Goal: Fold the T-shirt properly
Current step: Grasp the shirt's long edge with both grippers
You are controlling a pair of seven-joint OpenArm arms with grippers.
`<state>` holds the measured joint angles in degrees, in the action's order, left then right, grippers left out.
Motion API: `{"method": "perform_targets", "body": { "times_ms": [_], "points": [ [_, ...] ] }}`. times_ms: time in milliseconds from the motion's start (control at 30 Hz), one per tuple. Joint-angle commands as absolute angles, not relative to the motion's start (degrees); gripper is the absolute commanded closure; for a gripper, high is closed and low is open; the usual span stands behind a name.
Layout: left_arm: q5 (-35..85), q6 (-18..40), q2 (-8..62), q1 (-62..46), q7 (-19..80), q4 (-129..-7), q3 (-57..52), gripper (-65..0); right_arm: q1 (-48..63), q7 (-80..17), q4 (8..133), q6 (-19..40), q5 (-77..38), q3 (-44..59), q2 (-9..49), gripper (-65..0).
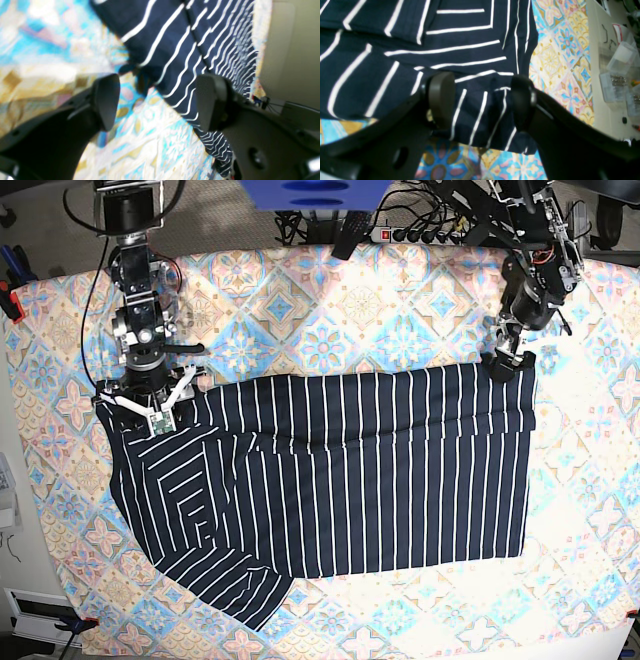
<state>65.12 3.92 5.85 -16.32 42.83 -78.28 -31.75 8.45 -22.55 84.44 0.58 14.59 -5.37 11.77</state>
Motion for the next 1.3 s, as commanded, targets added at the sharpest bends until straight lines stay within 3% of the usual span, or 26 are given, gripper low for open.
{"method": "perform_targets", "body": {
  "times_ms": [0, 533, 633, 733, 833, 1100, 1200, 1267],
  "points": [
    [65.19, 3.82, 6.29, -15.78, 43.03, -77.93, -31.87, -47.0, 7.69, -21.23, 85.58, 0.04, 14.73, -5.23, 12.35, -34.6],
    [64.92, 3.91, 6.29, -7.08, 43.12, -66.15, -31.69, -46.3, 10.33, -21.14, 85.93, 0.04, 14.81, -3.65, 12.35, -34.6],
    [64.92, 3.91, 6.29, -7.08, 43.12, -66.15, -31.60, -36.7, 11.21, -21.32, 86.02, 0.04, 14.81, -2.07, 12.35, -34.6],
    [64.92, 3.91, 6.37, -6.99, 43.12, -66.15, -31.52, -15.7, 11.38, -21.32, 85.67, 0.04, 14.90, -0.40, 12.44, -34.6],
    [64.92, 3.91, 6.37, -6.99, 43.21, -66.15, -31.52, -2.1, 11.91, -21.41, 85.49, 0.13, 14.90, 0.48, 12.53, -34.6],
    [65.19, 3.91, 6.37, -7.43, 43.47, -66.15, -31.60, 0.0, 11.56, -21.58, 85.14, 0.31, 13.23, 0.57, 12.53, -34.6],
    [65.27, 3.91, 6.37, -7.52, 43.47, -66.15, -31.69, 0.0, 11.56, -26.07, 85.85, 1.01, 2.59, 4.09, 12.53, -34.6],
    [65.27, 3.91, 6.46, -7.52, 43.56, -66.15, -31.69, 0.0, 11.47, -28.97, 85.76, 5.67, -8.84, 9.19, 12.44, -34.6]
  ]
}}
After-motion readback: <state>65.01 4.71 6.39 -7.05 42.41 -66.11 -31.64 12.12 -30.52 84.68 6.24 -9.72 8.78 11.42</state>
